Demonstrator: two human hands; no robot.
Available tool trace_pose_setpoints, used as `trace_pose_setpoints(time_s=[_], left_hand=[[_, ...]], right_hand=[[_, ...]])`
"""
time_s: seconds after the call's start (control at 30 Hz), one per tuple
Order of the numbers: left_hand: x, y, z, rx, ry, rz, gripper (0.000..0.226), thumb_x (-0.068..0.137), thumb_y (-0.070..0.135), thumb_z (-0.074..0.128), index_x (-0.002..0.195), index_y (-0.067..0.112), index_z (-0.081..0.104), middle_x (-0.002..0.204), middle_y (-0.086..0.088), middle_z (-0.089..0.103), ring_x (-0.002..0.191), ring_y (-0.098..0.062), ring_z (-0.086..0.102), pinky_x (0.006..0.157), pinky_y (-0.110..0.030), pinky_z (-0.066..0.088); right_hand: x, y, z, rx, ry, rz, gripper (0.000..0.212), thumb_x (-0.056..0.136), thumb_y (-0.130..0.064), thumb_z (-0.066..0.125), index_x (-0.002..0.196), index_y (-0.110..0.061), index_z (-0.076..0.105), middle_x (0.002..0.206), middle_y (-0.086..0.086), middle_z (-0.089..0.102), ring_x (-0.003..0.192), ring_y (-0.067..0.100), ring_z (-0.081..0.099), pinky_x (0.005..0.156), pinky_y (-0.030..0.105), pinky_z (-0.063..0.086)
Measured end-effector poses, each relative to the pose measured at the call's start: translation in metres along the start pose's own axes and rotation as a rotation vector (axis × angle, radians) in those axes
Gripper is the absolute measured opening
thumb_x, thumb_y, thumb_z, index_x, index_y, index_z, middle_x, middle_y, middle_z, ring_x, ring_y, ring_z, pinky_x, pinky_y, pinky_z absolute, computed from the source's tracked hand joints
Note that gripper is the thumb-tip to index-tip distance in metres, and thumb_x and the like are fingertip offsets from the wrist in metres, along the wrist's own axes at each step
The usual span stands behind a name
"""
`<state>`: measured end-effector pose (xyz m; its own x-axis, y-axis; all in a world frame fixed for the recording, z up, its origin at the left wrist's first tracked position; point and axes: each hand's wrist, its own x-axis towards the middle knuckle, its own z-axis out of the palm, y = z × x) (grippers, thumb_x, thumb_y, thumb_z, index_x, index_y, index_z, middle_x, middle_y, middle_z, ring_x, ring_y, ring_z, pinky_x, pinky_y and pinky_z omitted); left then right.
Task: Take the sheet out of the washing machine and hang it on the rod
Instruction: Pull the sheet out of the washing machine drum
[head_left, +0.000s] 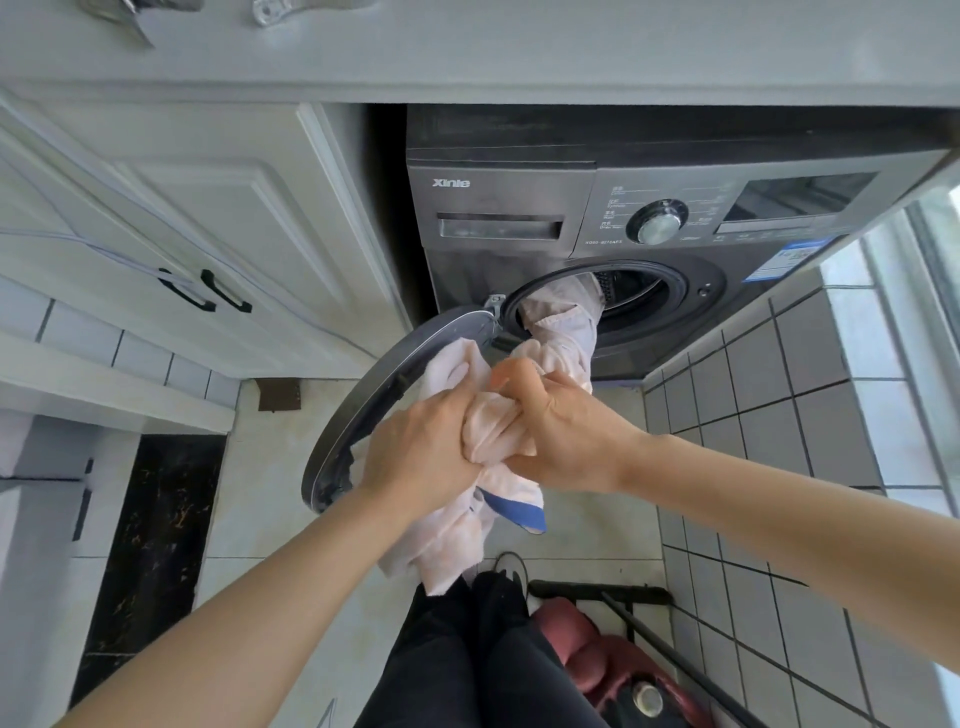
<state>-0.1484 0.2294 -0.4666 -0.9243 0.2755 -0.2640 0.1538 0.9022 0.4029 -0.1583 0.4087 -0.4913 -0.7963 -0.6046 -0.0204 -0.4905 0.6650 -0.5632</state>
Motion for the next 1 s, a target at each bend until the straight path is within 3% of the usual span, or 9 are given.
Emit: trace_pose_setpoints(time_s=[0.07, 0.13, 0.23, 0.33, 0.47, 0.63, 0.8, 0.9, 1.0], left_hand=[[-0.007, -0.006, -0.005, 0.028, 0.015, 0.022, 0.033, 0.071, 0.026, 0.066, 0.096, 0.024, 0.046, 0.093, 0.005, 0.062, 0.083, -0.035, 0.060, 0.059, -0.031, 0.032], [-0.012, -0.013, -0.009, 0.066, 0.020, 0.038, 0.033, 0.069, 0.022, 0.065, 0.084, 0.025, 0.035, 0.075, 0.009, 0.047, 0.068, -0.031, 0.047, 0.055, -0.032, 0.027], [-0.020, -0.020, -0.013, 0.082, 0.051, 0.093, 0.039, 0.067, 0.017, 0.064, 0.080, 0.028, 0.029, 0.069, 0.012, 0.040, 0.061, -0.024, 0.039, 0.051, -0.031, 0.023], [-0.028, -0.028, -0.018, 0.095, 0.104, 0.163, 0.053, 0.060, 0.013, 0.067, 0.082, 0.034, 0.024, 0.068, 0.015, 0.038, 0.054, -0.022, 0.035, 0.047, -0.026, 0.021], [-0.031, -0.038, -0.035, 0.120, 0.192, 0.243, 0.053, 0.053, 0.008, 0.069, 0.081, 0.031, 0.031, 0.066, 0.015, 0.032, 0.050, -0.020, 0.031, 0.046, -0.022, 0.020], [-0.034, -0.042, -0.064, 0.095, 0.233, 0.325, 0.048, 0.048, 0.004, 0.071, 0.085, 0.025, 0.048, 0.061, 0.017, 0.031, 0.052, -0.016, 0.031, 0.043, -0.023, 0.029], [-0.041, -0.043, -0.083, 0.045, 0.202, 0.345, 0.037, 0.052, 0.013, 0.067, 0.089, 0.017, 0.063, 0.069, 0.008, 0.055, 0.056, -0.016, 0.046, 0.043, -0.031, 0.041], [-0.040, -0.048, -0.087, 0.016, 0.200, 0.347, 0.040, 0.054, 0.018, 0.065, 0.094, 0.021, 0.063, 0.072, 0.012, 0.058, 0.057, -0.013, 0.046, 0.043, -0.028, 0.042], [-0.041, -0.057, -0.086, 0.012, 0.161, 0.282, 0.043, 0.055, 0.020, 0.065, 0.098, 0.024, 0.061, 0.073, 0.014, 0.057, 0.057, -0.012, 0.046, 0.045, -0.029, 0.044]], right_hand=[[-0.006, 0.008, 0.003, 0.009, -0.026, -0.025, 0.072, 0.072, -0.027, 0.074, 0.128, -0.008, 0.032, 0.130, 0.001, 0.052, 0.115, 0.019, 0.052, 0.100, 0.032, 0.038], [-0.006, 0.021, 0.009, -0.072, -0.078, -0.040, 0.077, 0.071, -0.032, 0.076, 0.133, -0.015, 0.033, 0.136, -0.004, 0.046, 0.127, 0.016, 0.043, 0.107, 0.037, 0.033], [0.004, 0.038, 0.021, -0.160, -0.196, -0.015, 0.088, 0.070, -0.049, 0.075, 0.140, -0.030, 0.027, 0.143, -0.010, 0.038, 0.142, 0.020, 0.022, 0.114, 0.045, 0.022], [0.023, 0.048, 0.027, -0.127, -0.300, 0.030, 0.092, 0.066, -0.057, 0.074, 0.140, -0.039, 0.021, 0.145, -0.012, 0.033, 0.143, 0.026, 0.014, 0.114, 0.052, 0.018], [0.050, 0.055, 0.032, -0.141, -0.445, 0.113, 0.103, 0.065, -0.060, 0.074, 0.144, -0.043, 0.010, 0.151, -0.010, 0.023, 0.143, 0.026, 0.004, 0.116, 0.050, 0.012], [0.069, 0.073, 0.040, -0.304, -0.526, 0.183, 0.102, 0.069, -0.065, 0.068, 0.147, -0.038, 0.007, 0.154, -0.008, 0.015, 0.141, 0.030, 0.005, 0.114, 0.049, 0.011], [0.078, 0.075, 0.043, -0.364, -0.612, 0.184, 0.090, 0.081, -0.061, 0.060, 0.150, -0.038, 0.005, 0.156, -0.009, 0.003, 0.142, 0.032, -0.001, 0.114, 0.049, 0.009], [0.080, 0.078, 0.055, -0.290, -0.602, 0.195, 0.084, 0.082, -0.061, 0.059, 0.148, -0.040, 0.012, 0.156, -0.011, 0.010, 0.142, 0.030, 0.002, 0.115, 0.052, 0.012], [0.073, 0.081, 0.058, -0.308, -0.620, 0.210, 0.067, 0.086, -0.056, 0.054, 0.143, -0.028, 0.034, 0.149, -0.005, 0.033, 0.143, 0.027, 0.017, 0.113, 0.047, 0.021]])
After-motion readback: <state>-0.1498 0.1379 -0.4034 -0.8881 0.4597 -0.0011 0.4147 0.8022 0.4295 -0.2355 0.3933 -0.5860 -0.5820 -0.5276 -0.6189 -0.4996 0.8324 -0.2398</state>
